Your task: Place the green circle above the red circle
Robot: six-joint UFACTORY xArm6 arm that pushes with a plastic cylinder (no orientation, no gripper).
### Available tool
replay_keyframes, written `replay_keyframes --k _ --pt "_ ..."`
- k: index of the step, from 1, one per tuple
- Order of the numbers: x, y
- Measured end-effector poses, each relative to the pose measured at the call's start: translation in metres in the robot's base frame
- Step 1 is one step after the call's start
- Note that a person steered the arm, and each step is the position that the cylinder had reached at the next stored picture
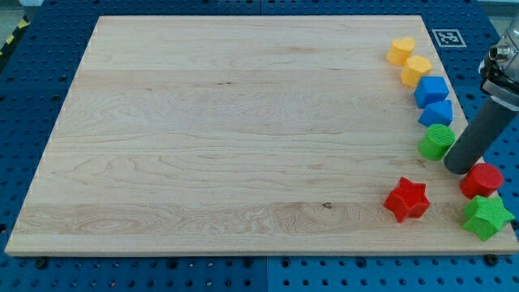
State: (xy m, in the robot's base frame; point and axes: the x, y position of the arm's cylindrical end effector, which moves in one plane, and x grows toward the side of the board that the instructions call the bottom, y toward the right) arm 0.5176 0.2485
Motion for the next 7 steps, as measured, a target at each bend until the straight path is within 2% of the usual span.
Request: replay_keyframes --k 2,4,5,6,7 --pt "-0.004 -0.065" --pt "-0.013 -0.065" --pt "-0.042 -0.065" --pt "-0.049 -0.059" --pt "-0.041 -0.039"
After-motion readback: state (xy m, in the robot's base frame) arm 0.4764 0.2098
